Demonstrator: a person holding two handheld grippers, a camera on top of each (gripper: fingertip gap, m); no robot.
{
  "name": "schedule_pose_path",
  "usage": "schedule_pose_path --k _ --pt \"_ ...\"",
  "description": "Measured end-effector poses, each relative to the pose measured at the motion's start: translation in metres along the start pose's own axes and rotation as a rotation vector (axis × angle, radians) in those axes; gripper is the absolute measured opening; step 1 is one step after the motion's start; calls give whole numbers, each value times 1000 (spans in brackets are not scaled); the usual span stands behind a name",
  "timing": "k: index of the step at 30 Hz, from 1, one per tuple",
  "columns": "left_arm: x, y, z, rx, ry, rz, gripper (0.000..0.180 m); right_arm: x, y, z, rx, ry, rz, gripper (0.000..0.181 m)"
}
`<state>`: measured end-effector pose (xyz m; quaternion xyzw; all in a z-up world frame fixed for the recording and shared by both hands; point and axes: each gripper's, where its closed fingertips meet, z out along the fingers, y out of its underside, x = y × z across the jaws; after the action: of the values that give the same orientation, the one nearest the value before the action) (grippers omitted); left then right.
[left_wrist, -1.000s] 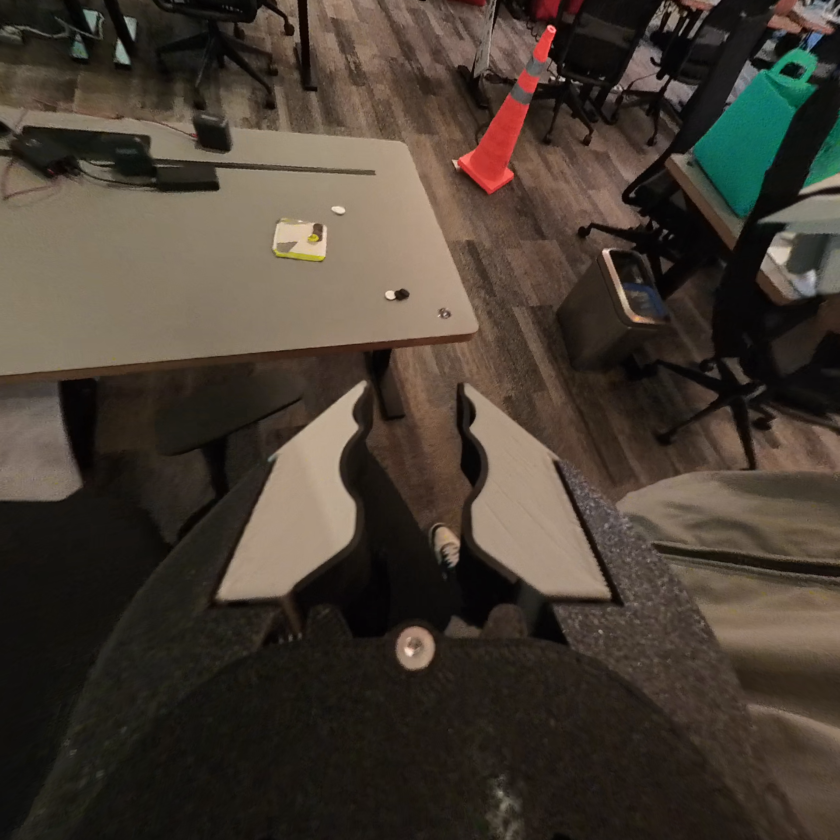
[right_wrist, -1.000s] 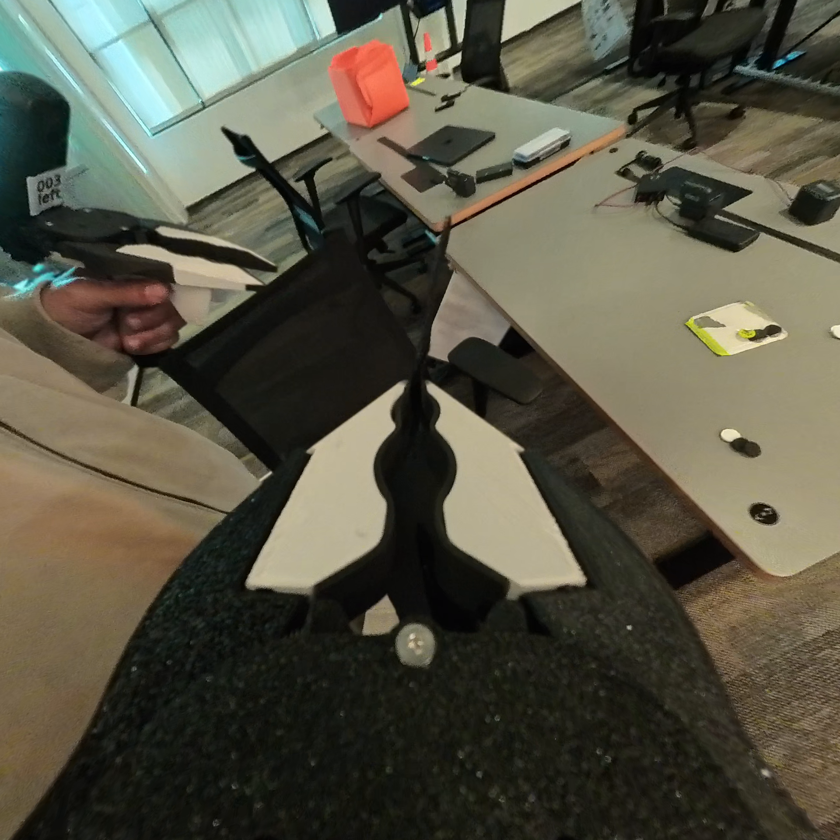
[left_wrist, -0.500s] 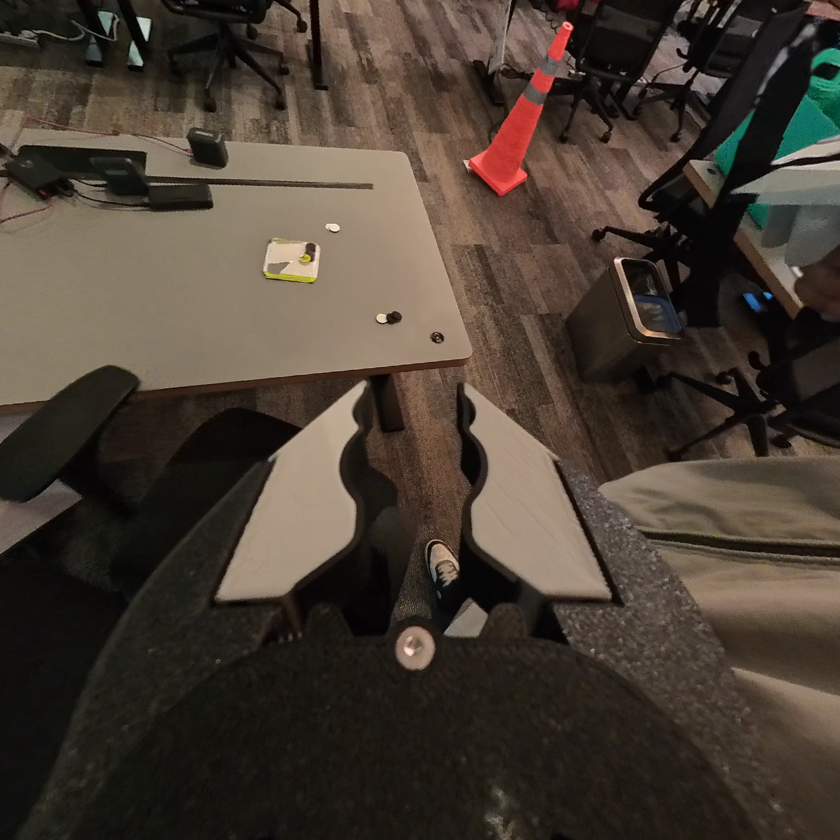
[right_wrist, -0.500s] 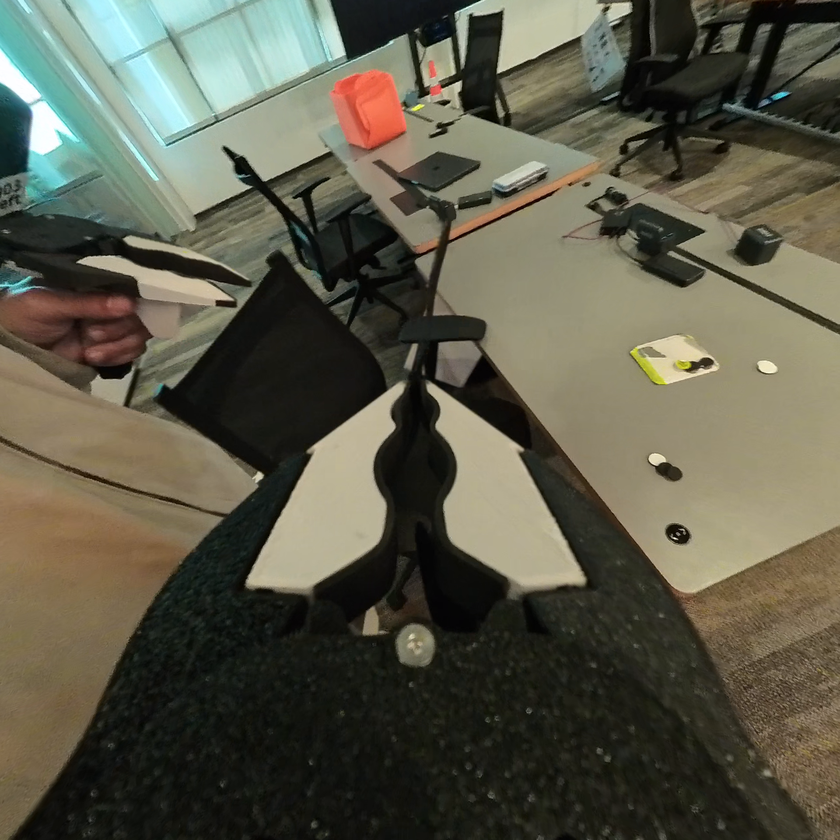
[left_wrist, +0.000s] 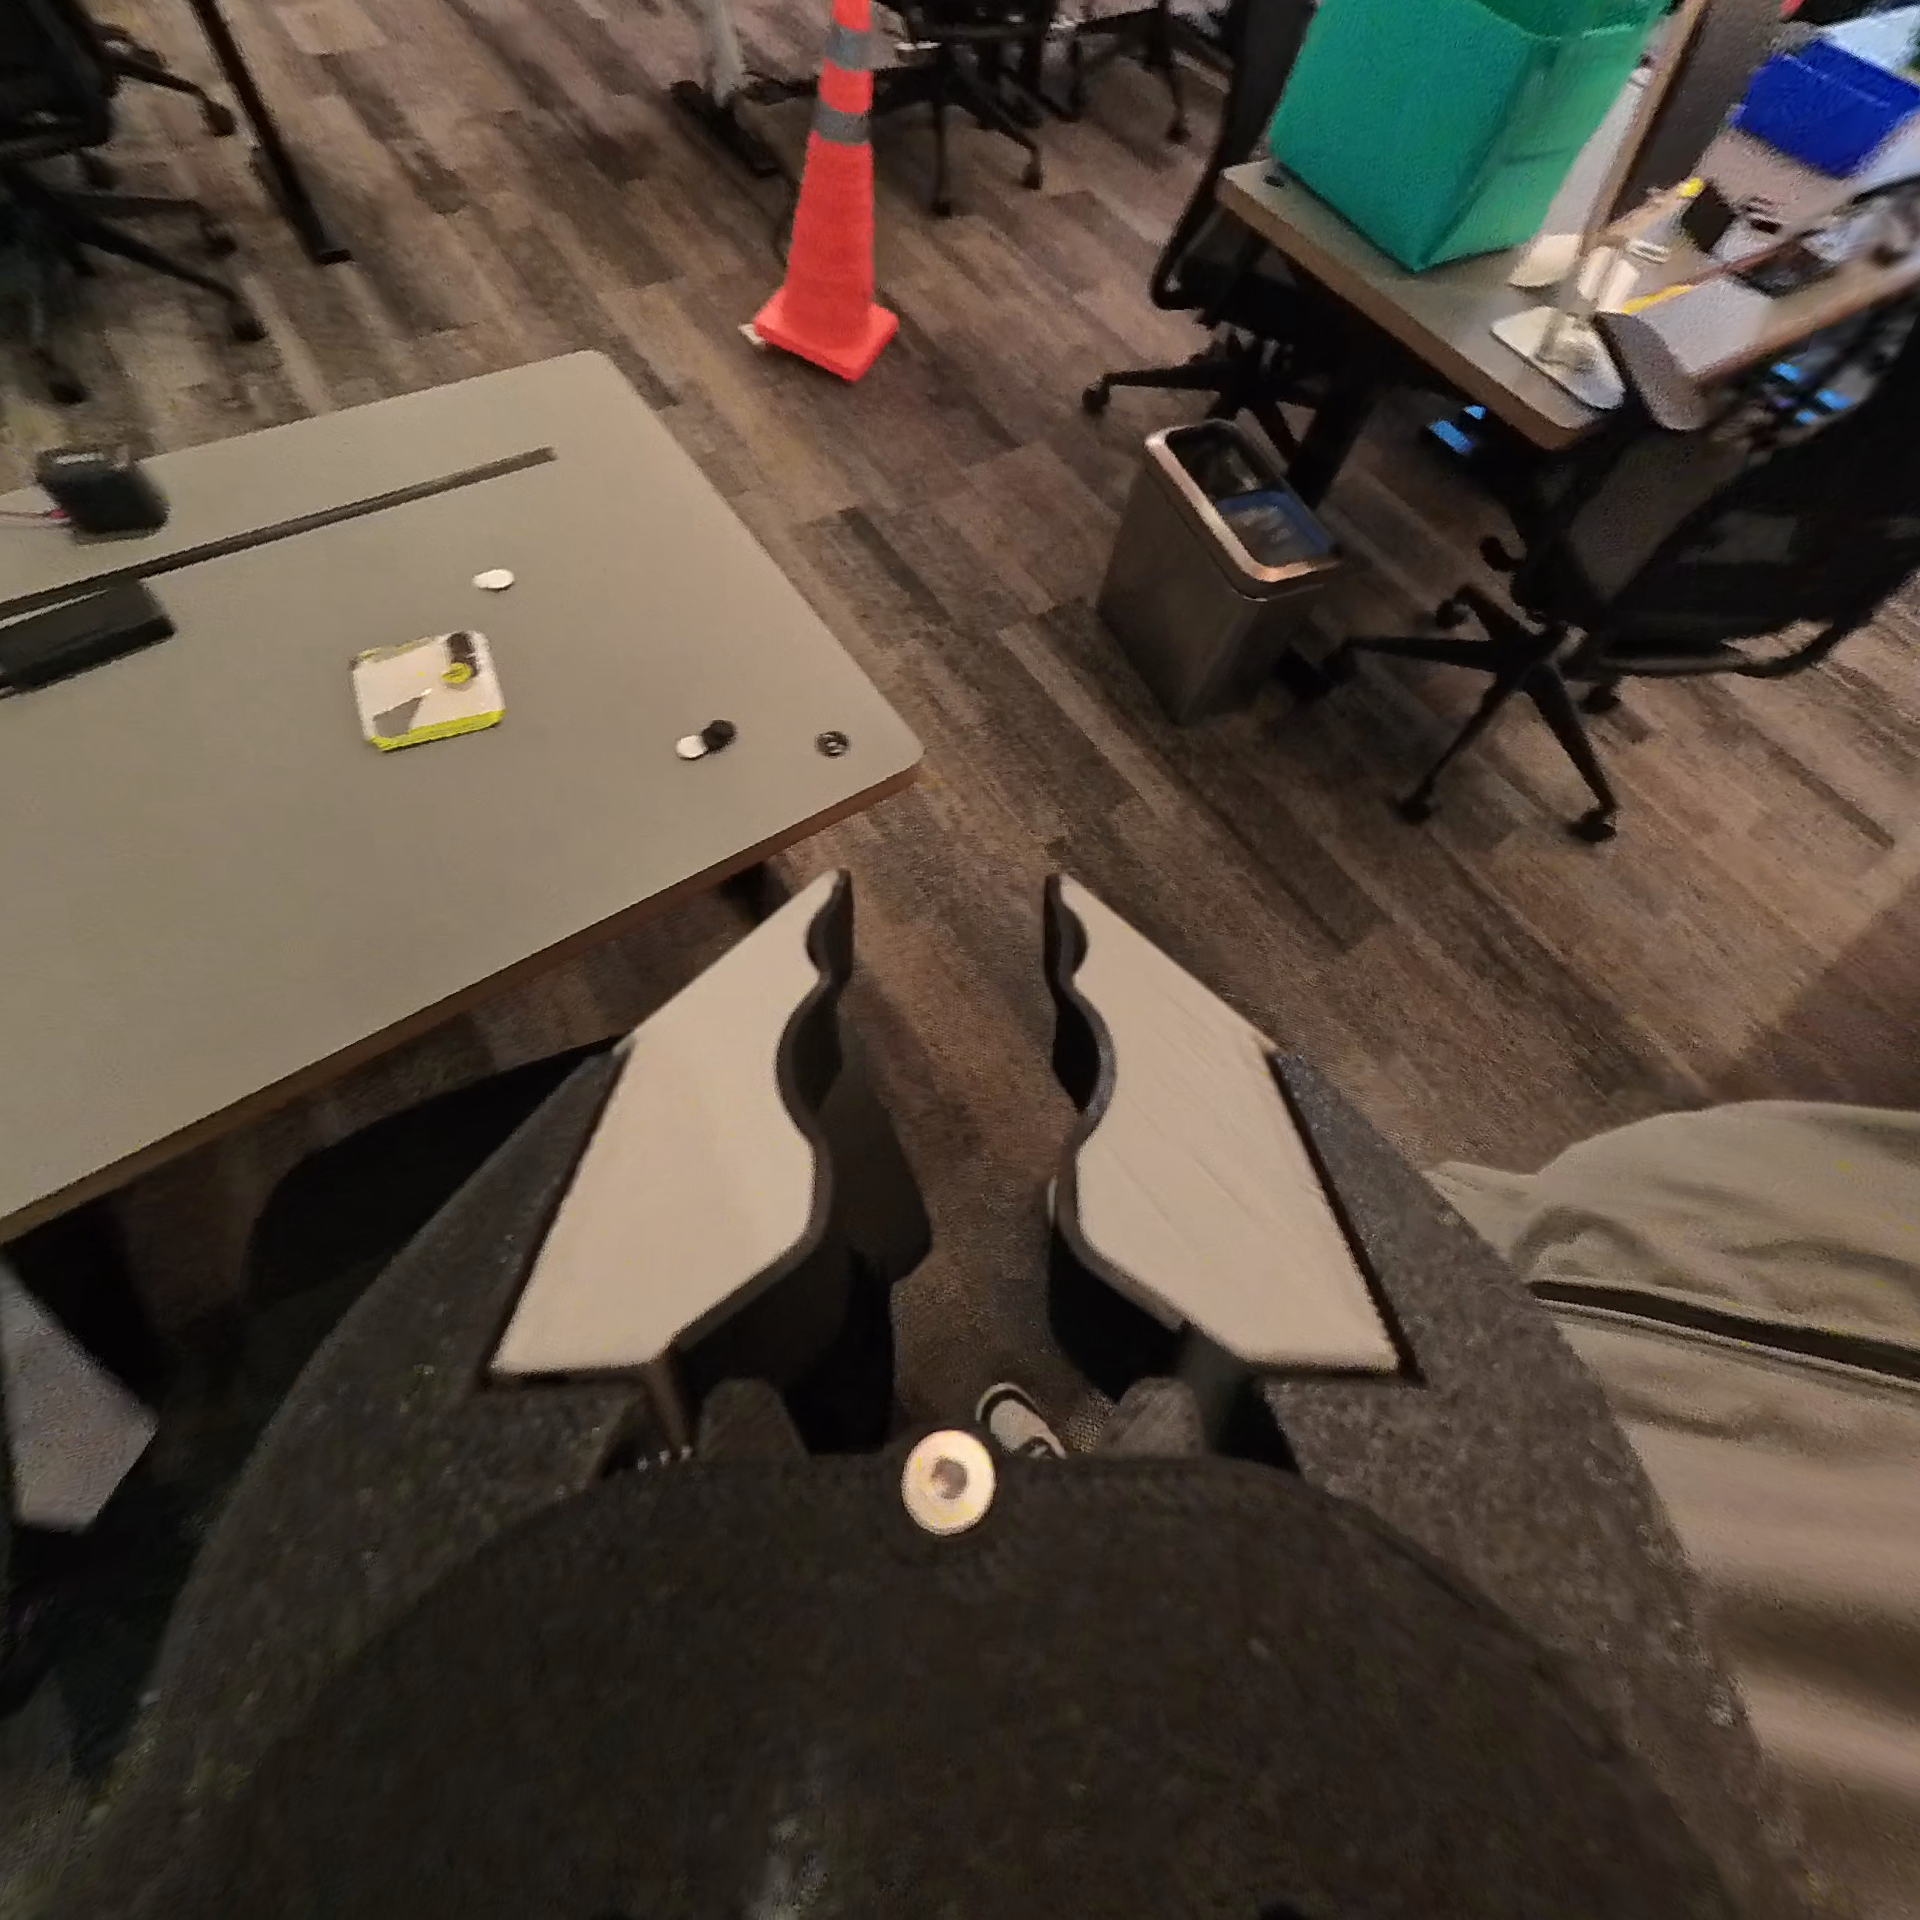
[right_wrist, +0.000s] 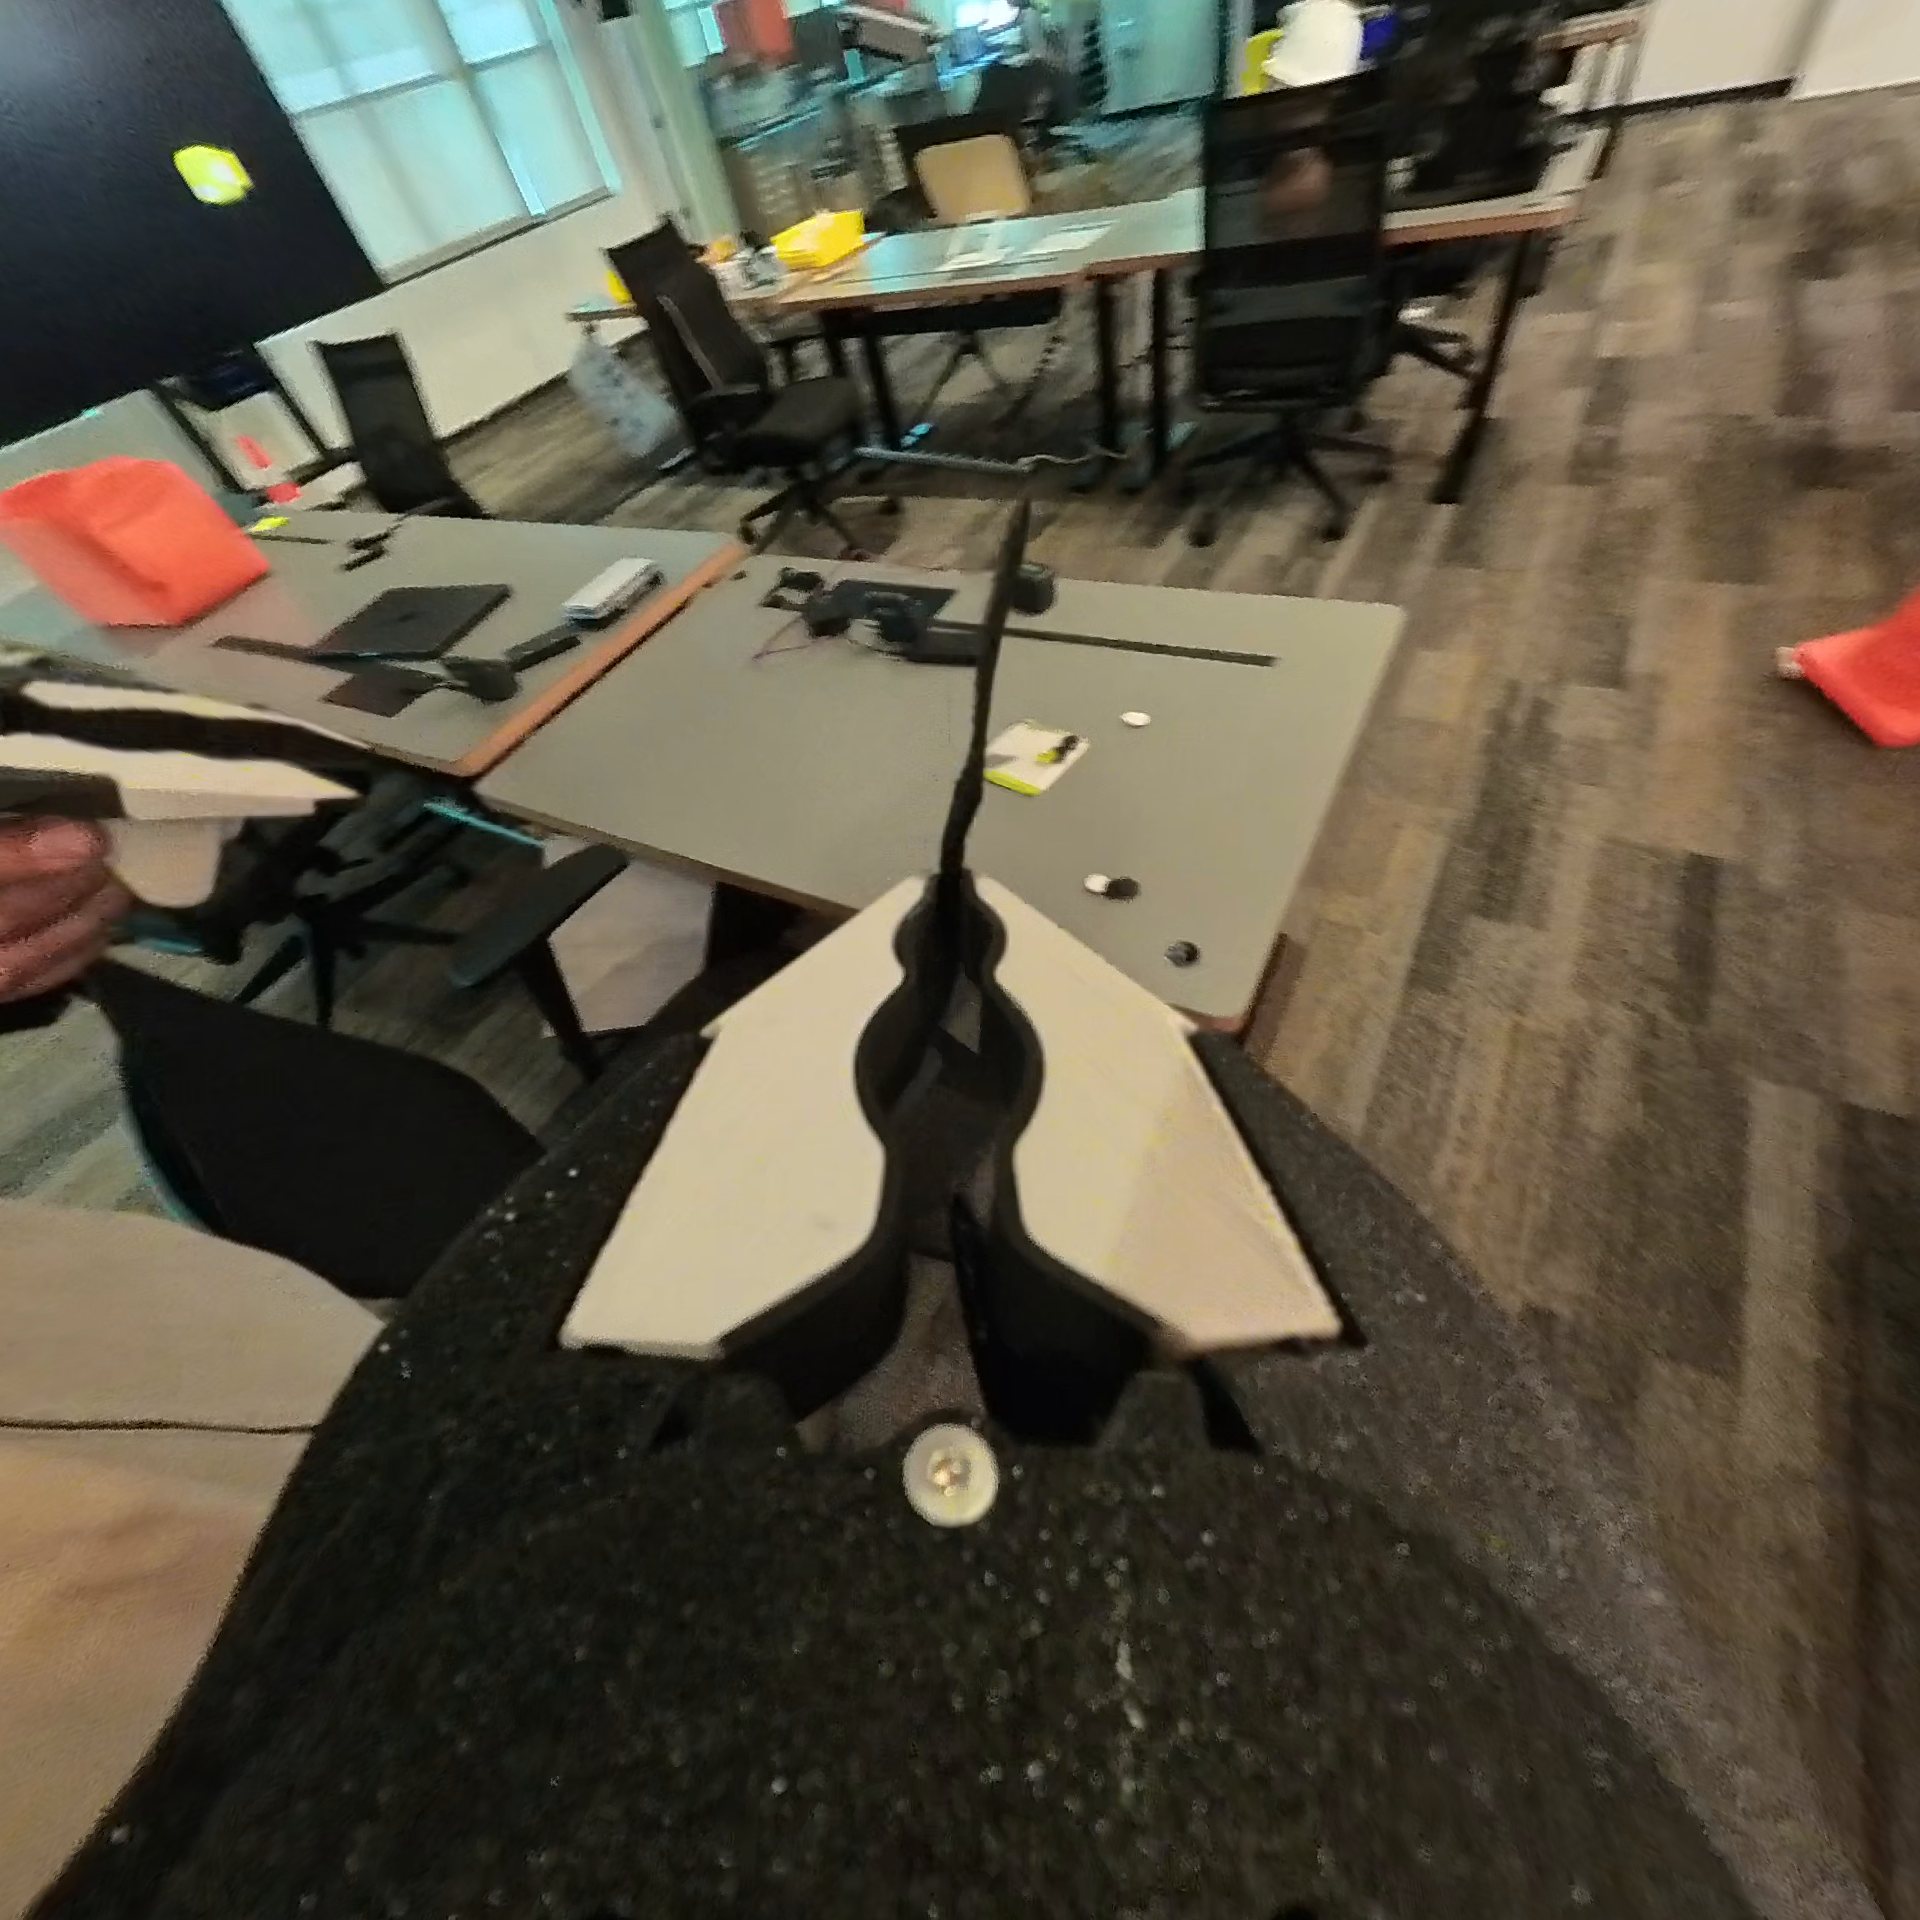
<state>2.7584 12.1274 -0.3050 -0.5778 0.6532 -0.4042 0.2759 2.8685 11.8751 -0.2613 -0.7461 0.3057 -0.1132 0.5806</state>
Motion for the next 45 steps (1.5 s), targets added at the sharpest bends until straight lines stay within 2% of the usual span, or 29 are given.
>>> schedule_pose_path --k 5,11,14,20,25,34,37,42,45 --pt "70 -21 37 -1 194 94 36 22 21 -113 18 238 -13 1" --pt "202 -51 76 9 397 306 36 54 65 -254 112 483 110 1" --pt "277 -51 99 -5 484 334 36 73 94 -322 134 570 152 1" --pt "431 -39 133 -73 614 311 35 124 138 -442 149 606 236 1" --pt "513 -39 149 -126 649 403 35 180 154 -502 91 620 225 1" --pt "517 -58 230 -187 613 351 35 307 101 -435 114 480 172 1" --pt "482 -84 281 -147 564 321 35 352 66 -369 115 435 126 1" --pt "396 -147 383 -67 506 211 37 444 -16 -265 136 489 12 1" --pt "323 -211 432 -14 404 140 36 464 -80 -189 123 277 17 1"
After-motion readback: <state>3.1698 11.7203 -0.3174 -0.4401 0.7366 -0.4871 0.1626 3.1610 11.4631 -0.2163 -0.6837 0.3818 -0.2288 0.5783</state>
